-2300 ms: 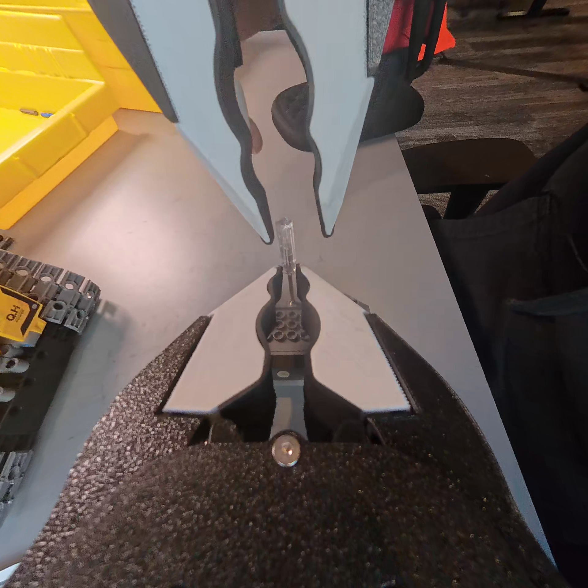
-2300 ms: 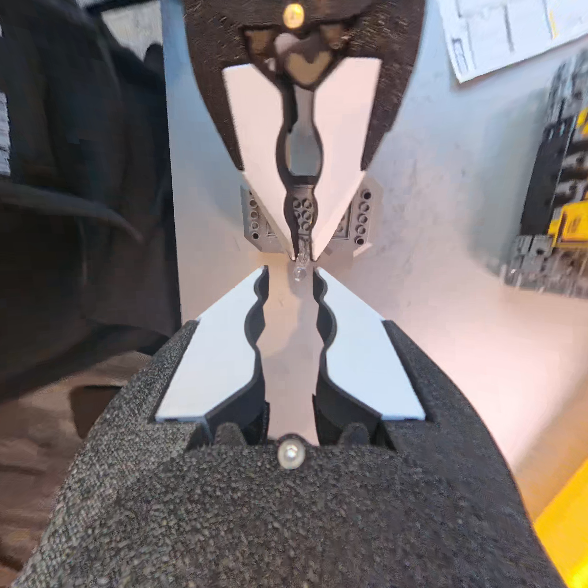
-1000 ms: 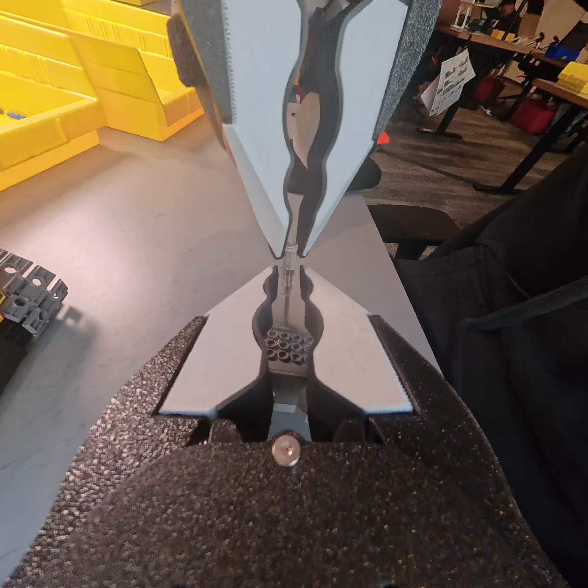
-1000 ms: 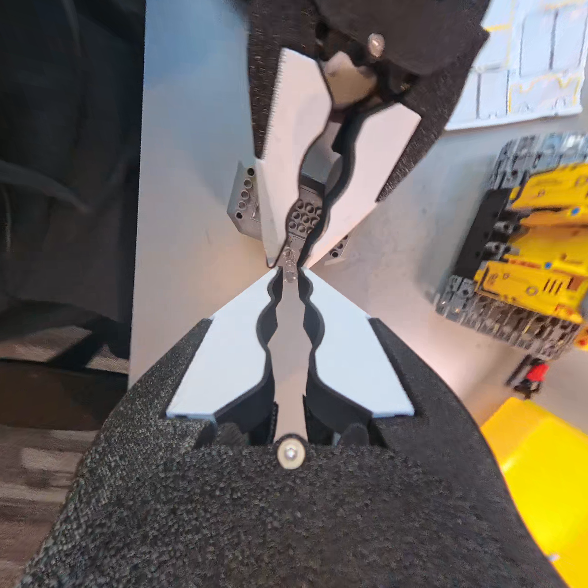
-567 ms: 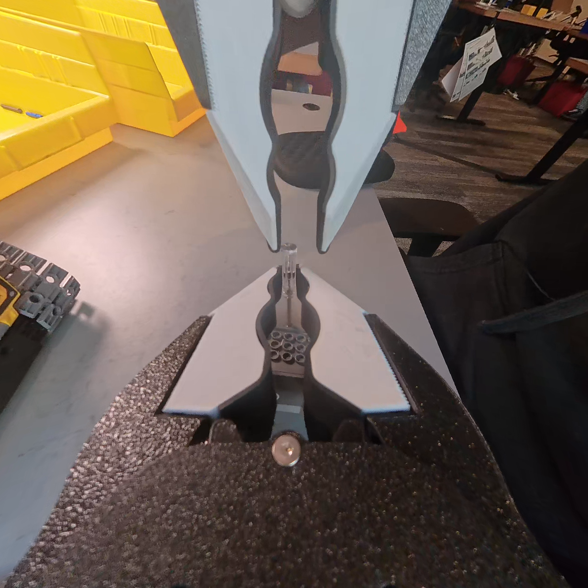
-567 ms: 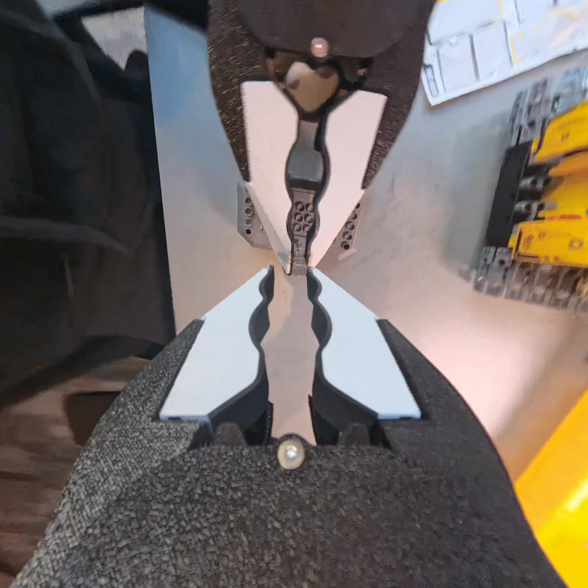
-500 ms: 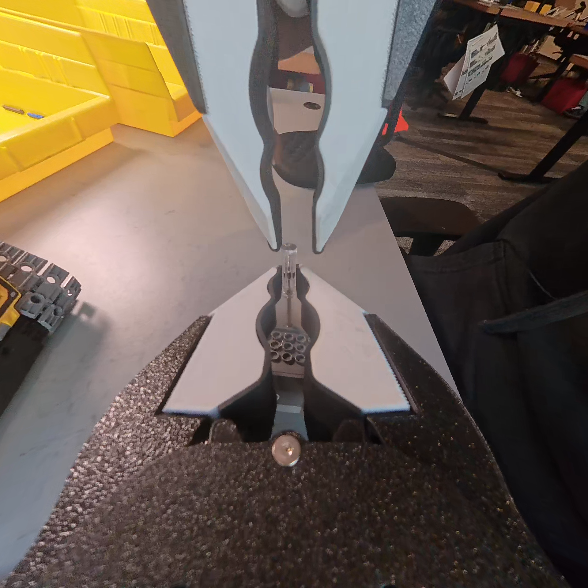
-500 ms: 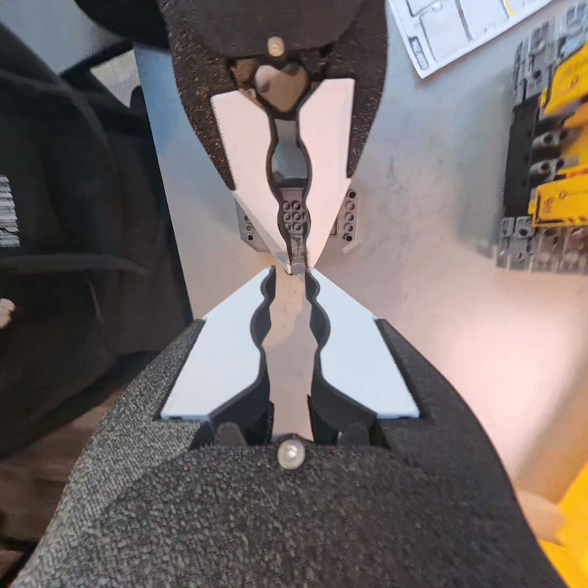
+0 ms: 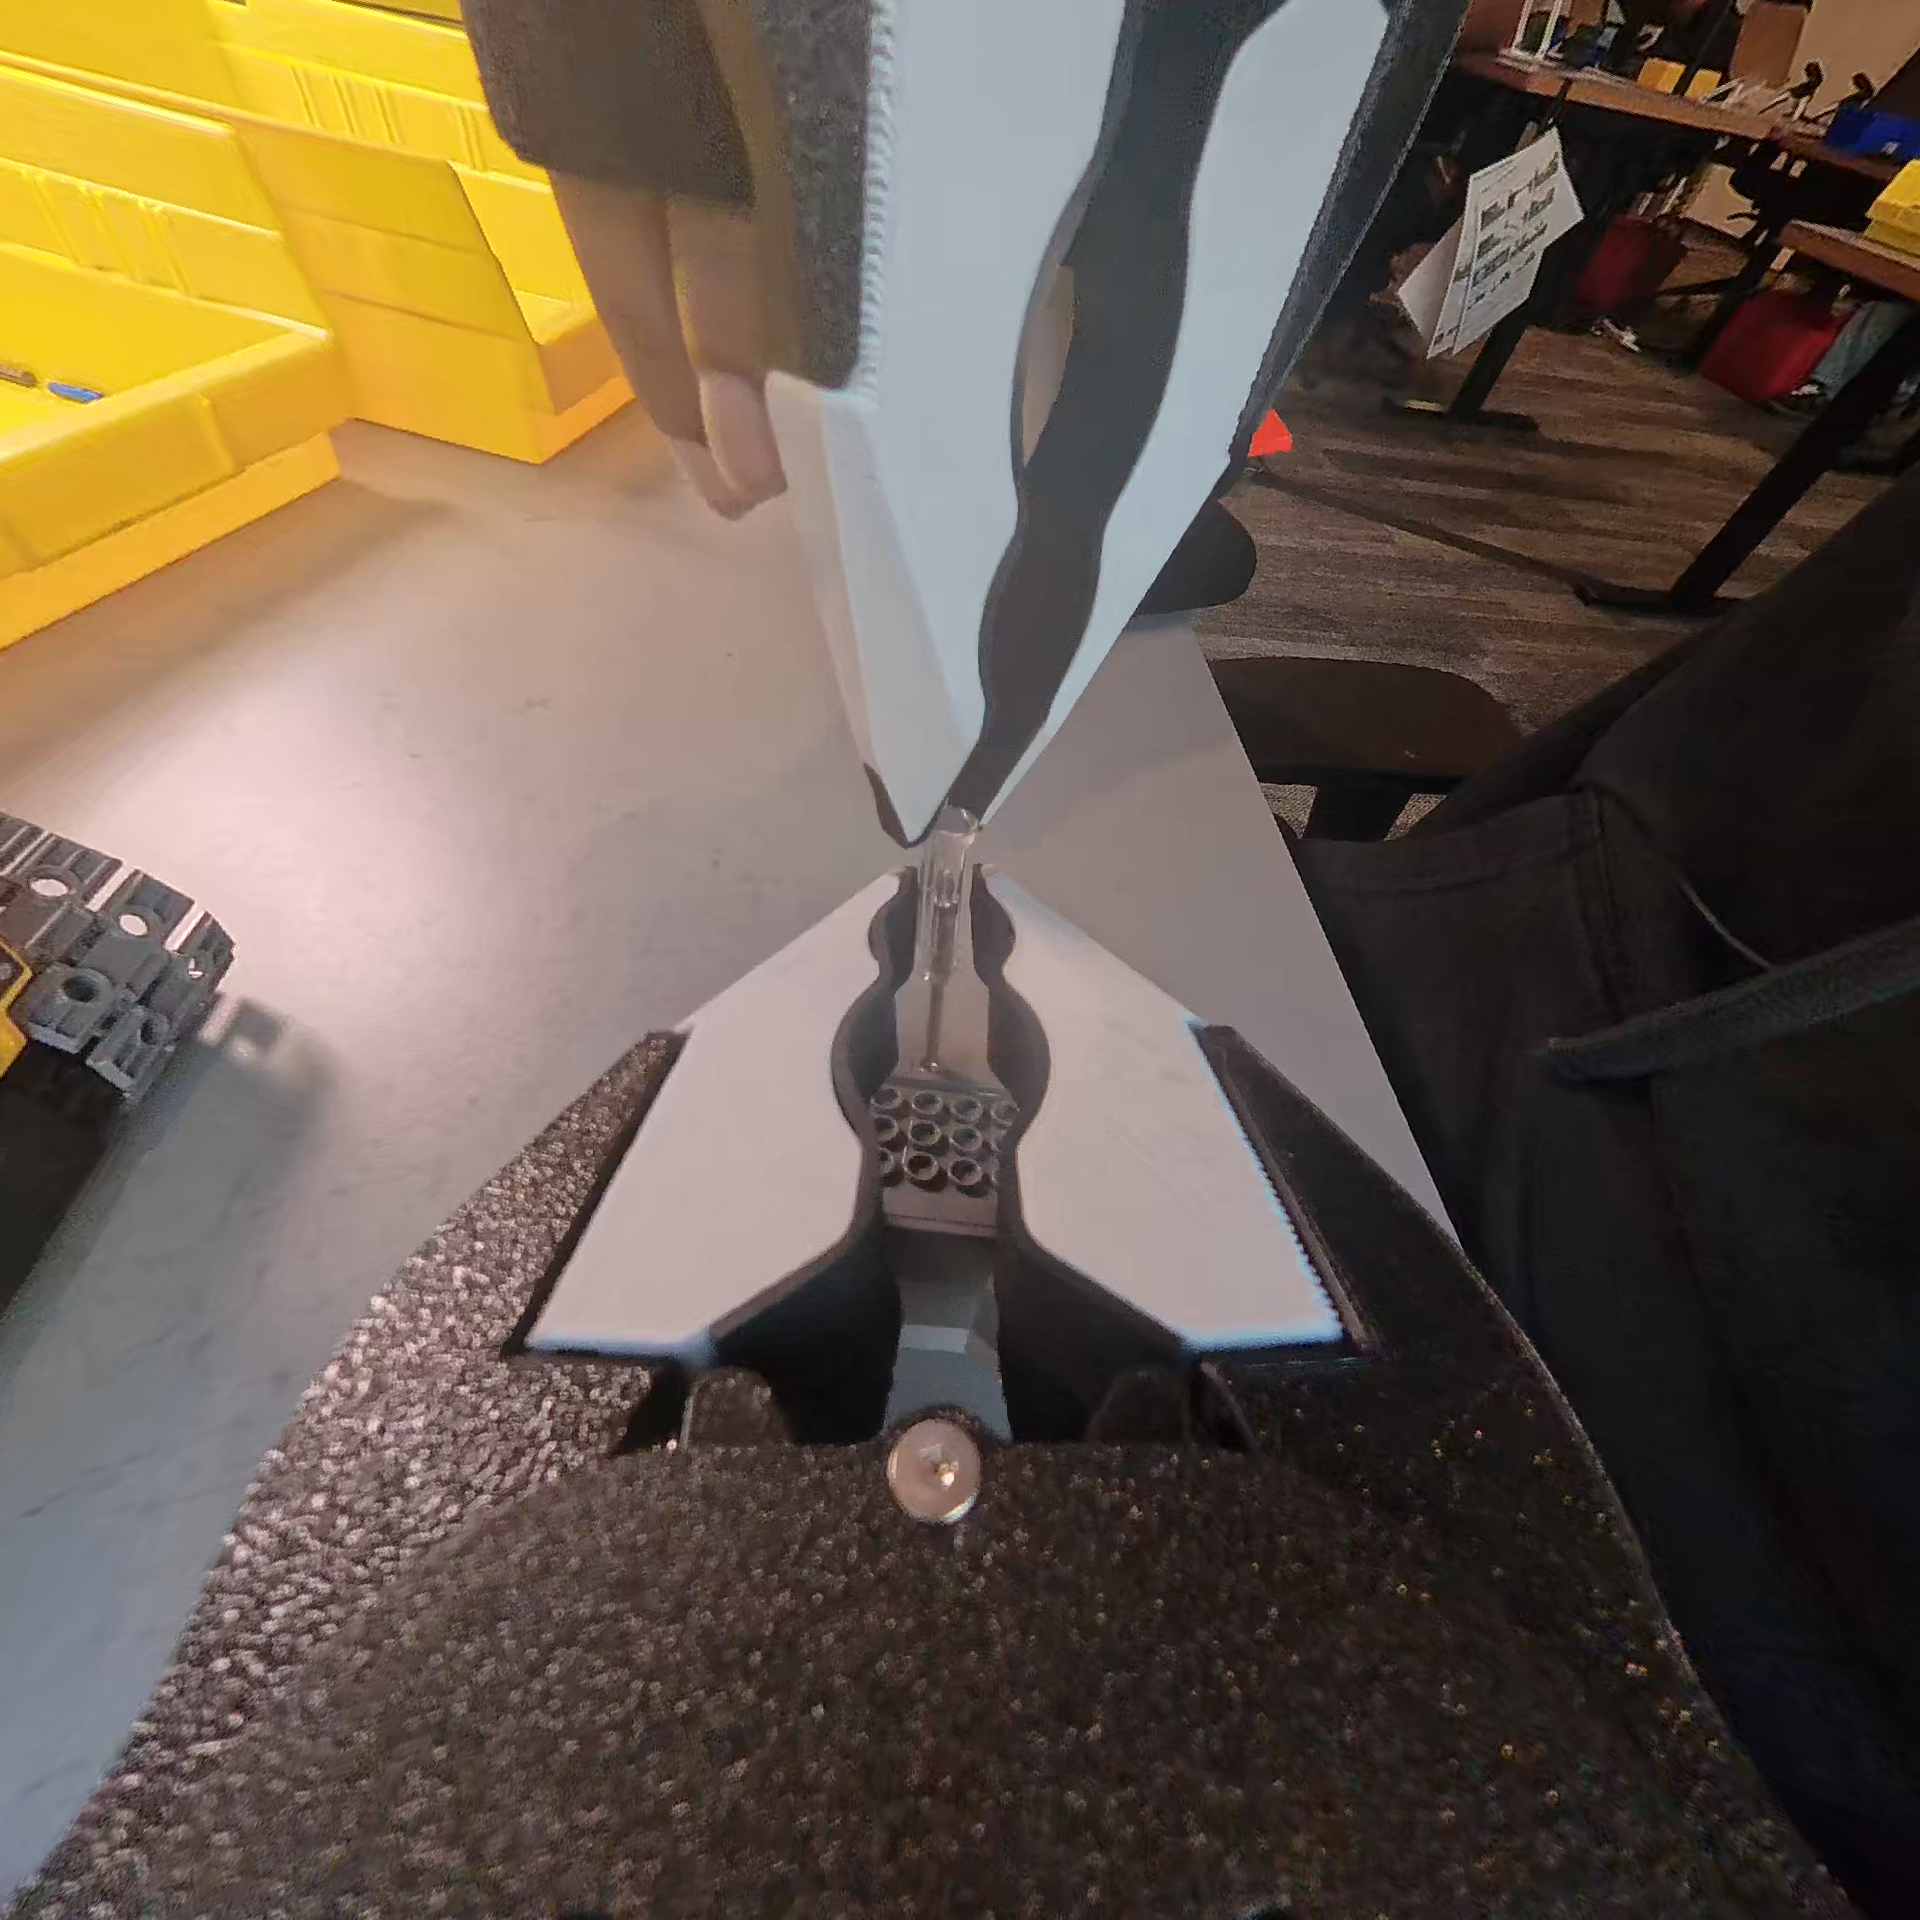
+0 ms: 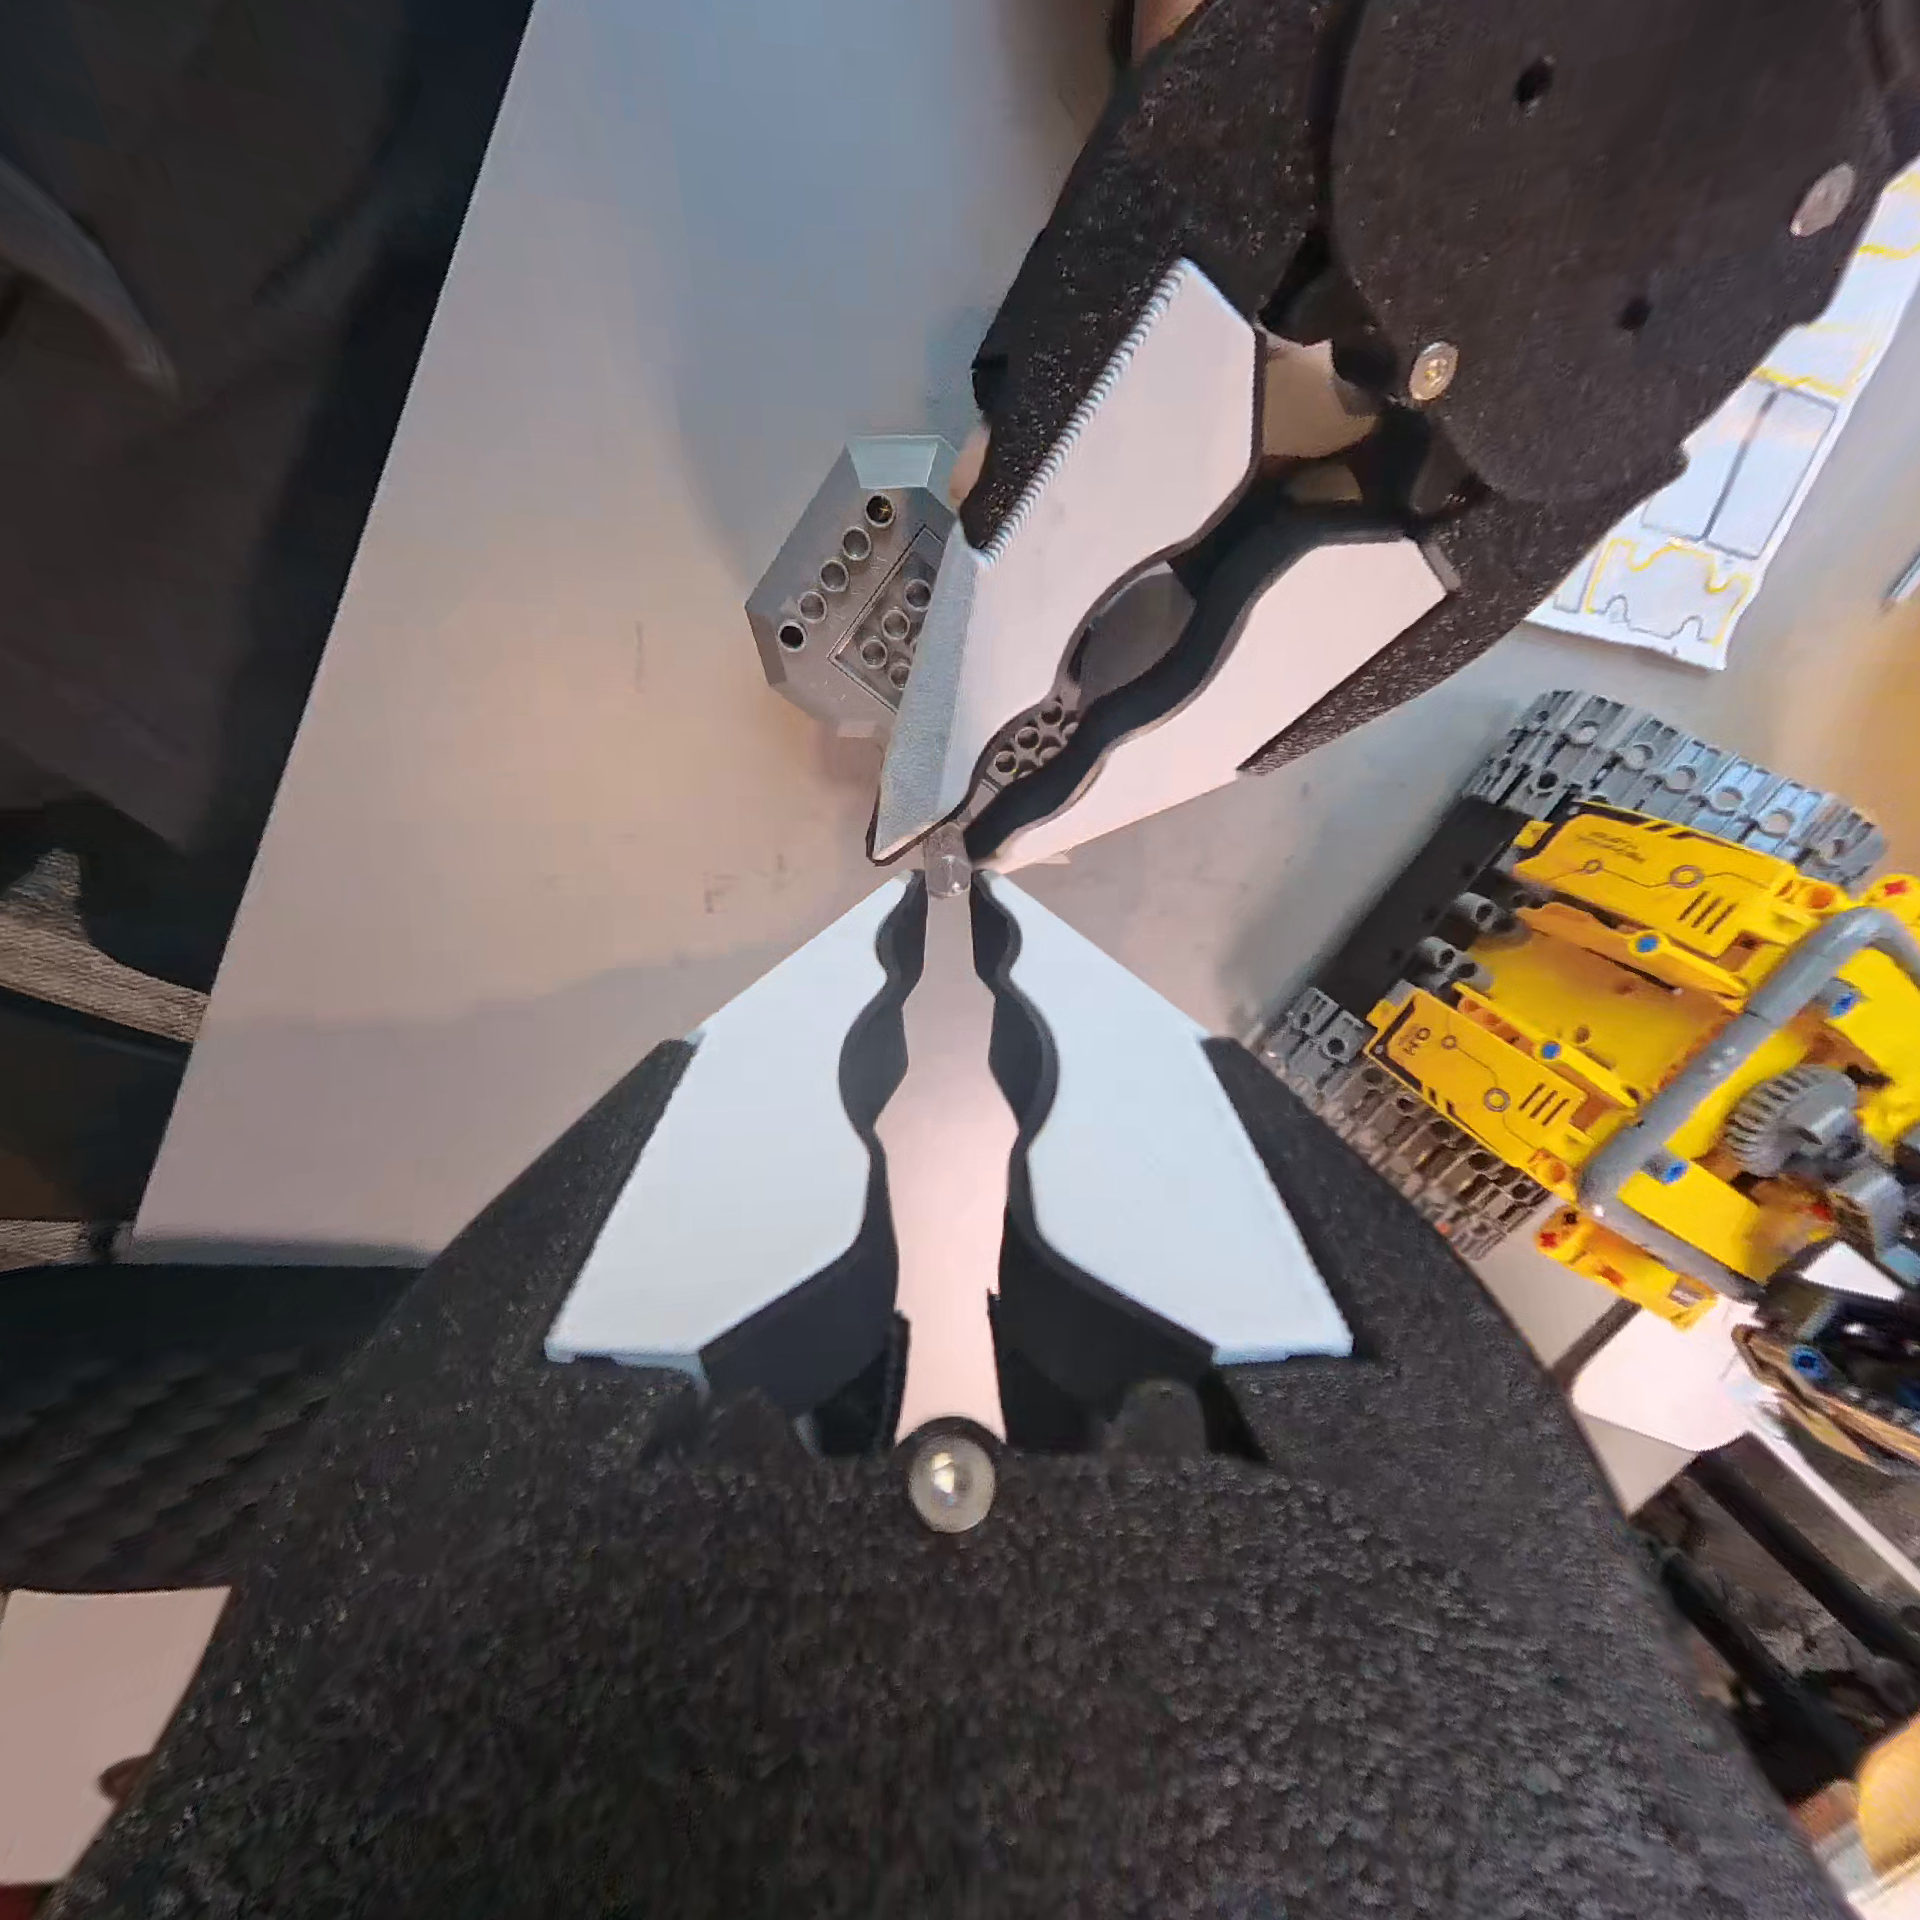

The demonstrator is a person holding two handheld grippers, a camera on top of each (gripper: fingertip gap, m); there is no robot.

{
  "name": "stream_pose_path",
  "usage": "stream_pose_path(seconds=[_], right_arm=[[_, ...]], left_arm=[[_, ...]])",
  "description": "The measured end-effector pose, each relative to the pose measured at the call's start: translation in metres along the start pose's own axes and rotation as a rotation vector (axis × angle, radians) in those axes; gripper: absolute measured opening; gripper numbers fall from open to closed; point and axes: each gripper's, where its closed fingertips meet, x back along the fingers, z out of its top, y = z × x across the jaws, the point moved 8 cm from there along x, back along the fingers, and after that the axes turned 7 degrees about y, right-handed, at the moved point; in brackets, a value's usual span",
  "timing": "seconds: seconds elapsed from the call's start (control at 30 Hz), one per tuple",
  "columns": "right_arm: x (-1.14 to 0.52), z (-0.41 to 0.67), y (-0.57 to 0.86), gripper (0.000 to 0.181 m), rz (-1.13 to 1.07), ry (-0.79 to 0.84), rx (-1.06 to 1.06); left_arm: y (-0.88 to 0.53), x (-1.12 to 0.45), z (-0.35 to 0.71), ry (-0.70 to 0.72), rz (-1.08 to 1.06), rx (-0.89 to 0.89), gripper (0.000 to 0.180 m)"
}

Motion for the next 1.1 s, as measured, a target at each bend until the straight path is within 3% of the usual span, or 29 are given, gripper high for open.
stream_pose_path(seconds=[0.07,0.27,0.37,0.57,0.67,0.83,0.93,1.1], right_arm=[[0.0,-0.002,0.001,0.008,-0.008,0.009,-0.061],[0.005,-0.014,0.008,0.018,0.101,0.111,-0.704],[0.002,-0.016,0.012,0.015,0.138,0.153,-0.886],[-0.003,-0.014,0.012,0.008,0.124,0.087,-0.803],[-0.002,-0.01,0.009,0.008,0.088,0.035,-0.556],[-0.002,0.004,0.001,0.008,0.022,-0.009,-0.116],[-0.002,0.002,0.004,0.009,-0.005,-0.011,-0.215],[0.001,-0.011,0.011,0.018,0.064,0.096,-0.728]], left_arm=[[0.0,0.0,0.0,-0.003,0.018,-0.003,0.008],[0.001,-0.001,0.001,-0.015,0.043,-0.019,0.008],[0.001,-0.001,0.001,-0.019,0.05,-0.021,0.008],[0.001,0.0,0.0,-0.015,0.052,-0.014,0.008],[0.001,0.003,0.0,-0.005,0.005,0.006,0.017],[0.002,0.004,-0.002,-0.016,-0.003,-0.008,0.008],[0.0,0.004,-0.002,-0.017,0.028,-0.018,0.007],[0.0,0.003,-0.002,-0.028,0.051,-0.018,0.007]])
